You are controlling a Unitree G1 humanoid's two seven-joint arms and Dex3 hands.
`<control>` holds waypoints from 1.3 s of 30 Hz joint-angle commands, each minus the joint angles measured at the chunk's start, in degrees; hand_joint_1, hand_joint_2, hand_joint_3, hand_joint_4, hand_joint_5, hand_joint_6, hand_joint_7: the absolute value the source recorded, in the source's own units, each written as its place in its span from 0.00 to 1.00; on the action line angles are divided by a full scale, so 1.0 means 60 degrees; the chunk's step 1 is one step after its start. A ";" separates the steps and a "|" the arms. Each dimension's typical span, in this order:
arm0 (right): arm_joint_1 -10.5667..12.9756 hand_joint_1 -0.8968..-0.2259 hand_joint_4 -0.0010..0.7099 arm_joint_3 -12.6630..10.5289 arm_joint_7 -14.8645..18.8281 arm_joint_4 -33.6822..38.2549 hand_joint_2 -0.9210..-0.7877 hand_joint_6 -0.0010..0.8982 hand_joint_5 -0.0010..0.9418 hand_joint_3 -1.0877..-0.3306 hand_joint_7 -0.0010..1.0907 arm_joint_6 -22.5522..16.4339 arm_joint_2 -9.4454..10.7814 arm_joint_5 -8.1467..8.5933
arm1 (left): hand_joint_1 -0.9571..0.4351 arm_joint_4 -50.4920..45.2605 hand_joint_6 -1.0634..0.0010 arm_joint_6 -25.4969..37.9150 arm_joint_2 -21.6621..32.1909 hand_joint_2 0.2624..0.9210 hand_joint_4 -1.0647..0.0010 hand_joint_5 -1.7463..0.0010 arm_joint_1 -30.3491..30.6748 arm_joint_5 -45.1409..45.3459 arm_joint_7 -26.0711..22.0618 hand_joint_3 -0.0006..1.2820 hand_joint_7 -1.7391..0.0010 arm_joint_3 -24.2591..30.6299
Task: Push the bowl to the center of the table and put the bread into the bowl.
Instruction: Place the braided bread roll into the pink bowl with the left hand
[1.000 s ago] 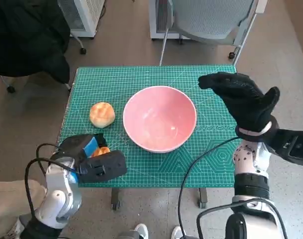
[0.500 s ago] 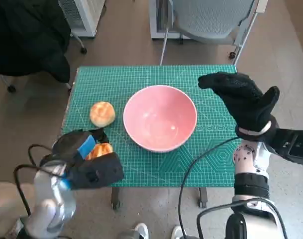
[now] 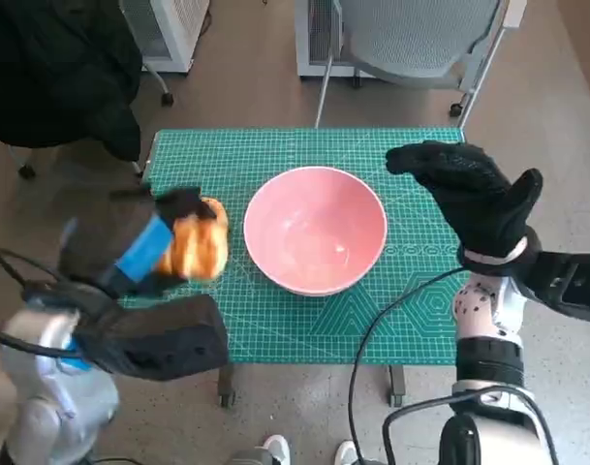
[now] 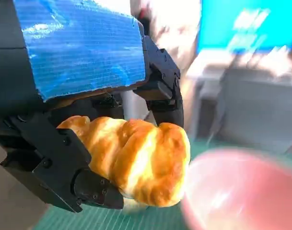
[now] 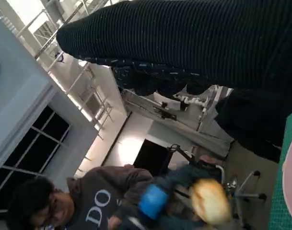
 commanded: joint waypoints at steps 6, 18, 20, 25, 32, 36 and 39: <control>0.0070 0.41 0.28 0.0000 0.0171 0.0165 0.00 0.29 0.00 0.60 0.00 -0.0135 0.0005 -0.0038 | 0.69 0.1314 0.26 -0.0499 -0.0973 0.76 0.27 0.29 -0.2177 -0.0100 0.0432 0.21 0.51 -0.0738; 0.0160 0.40 0.28 0.0019 0.0207 0.0000 0.00 0.29 0.00 0.58 0.00 -0.0229 -0.0032 -0.0034 | 0.69 0.5336 0.42 -0.0129 -0.2802 0.95 0.47 0.21 -0.4815 0.0770 0.0389 0.15 0.37 -0.2645; 0.0196 0.40 0.27 0.0038 0.0188 -0.0071 0.00 0.28 0.00 0.57 0.00 -0.0249 -0.0020 -0.0044 | 0.69 0.5747 0.49 -0.0040 -0.2956 0.98 0.52 0.21 -0.5059 0.0852 0.0318 0.16 0.28 -0.2809; 0.0320 0.40 0.27 0.0085 0.0056 -0.0307 0.00 0.28 0.00 0.55 0.00 -0.0290 -0.0014 -0.0091 | 0.69 0.6899 0.61 -0.0119 -0.3412 1.00 0.62 0.16 -0.5675 0.0292 0.0121 0.23 0.19 -0.2907; 0.0587 0.40 0.26 0.0160 -0.0210 -0.0777 0.00 0.27 0.00 0.54 0.00 -0.0372 -0.0040 -0.0180 | 0.69 0.7845 0.70 -0.0528 -0.3538 1.00 0.71 0.11 -0.6086 -0.0134 0.0216 0.29 0.13 -0.3075; 0.0745 0.39 0.26 0.0218 -0.0449 -0.1055 0.00 0.27 0.00 0.53 0.00 -0.0377 -0.0083 -0.0245 | 0.69 0.8327 0.73 -0.0696 -0.3574 1.00 0.73 0.09 -0.6265 -0.0130 0.0224 0.31 0.11 -0.3327; 0.0833 0.39 0.26 0.0251 -0.0593 -0.1206 0.00 0.27 0.00 0.52 0.00 -0.0345 -0.0101 -0.0265 | 0.69 0.8389 0.75 -0.0792 -0.3553 1.00 0.75 0.08 -0.6254 -0.0229 0.0211 0.33 0.10 -0.3354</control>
